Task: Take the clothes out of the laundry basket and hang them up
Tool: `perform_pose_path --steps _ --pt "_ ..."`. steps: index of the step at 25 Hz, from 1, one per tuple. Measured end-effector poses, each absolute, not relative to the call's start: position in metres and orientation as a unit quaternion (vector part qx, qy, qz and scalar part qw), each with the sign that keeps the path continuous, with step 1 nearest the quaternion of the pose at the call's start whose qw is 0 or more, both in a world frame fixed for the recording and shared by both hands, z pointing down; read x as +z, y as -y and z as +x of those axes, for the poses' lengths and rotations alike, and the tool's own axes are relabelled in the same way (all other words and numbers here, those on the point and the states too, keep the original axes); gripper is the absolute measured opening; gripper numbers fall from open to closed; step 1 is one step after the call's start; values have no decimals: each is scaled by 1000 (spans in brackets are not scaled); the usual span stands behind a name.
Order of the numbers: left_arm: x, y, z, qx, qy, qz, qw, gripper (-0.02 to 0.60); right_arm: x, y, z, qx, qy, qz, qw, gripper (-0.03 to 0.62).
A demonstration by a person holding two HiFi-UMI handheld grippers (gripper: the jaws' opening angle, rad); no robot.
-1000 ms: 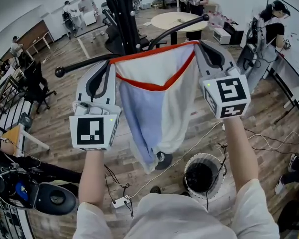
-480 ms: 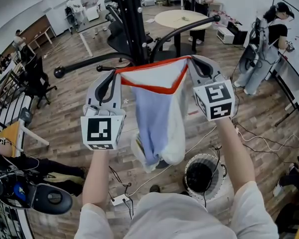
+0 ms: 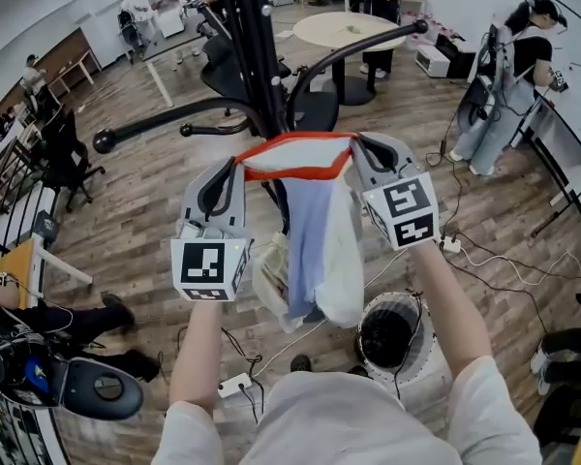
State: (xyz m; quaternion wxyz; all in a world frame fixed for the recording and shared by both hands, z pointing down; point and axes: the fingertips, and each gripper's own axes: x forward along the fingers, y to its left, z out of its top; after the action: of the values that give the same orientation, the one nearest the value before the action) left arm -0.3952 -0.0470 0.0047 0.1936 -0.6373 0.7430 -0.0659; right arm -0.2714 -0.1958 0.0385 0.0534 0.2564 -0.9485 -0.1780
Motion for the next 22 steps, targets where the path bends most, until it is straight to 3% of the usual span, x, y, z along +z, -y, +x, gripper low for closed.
perform_pose_path --steps 22 --pt "67 71 -331 -79 -698 -695 152 21 98 141 -277 -135 971 181 83 14"
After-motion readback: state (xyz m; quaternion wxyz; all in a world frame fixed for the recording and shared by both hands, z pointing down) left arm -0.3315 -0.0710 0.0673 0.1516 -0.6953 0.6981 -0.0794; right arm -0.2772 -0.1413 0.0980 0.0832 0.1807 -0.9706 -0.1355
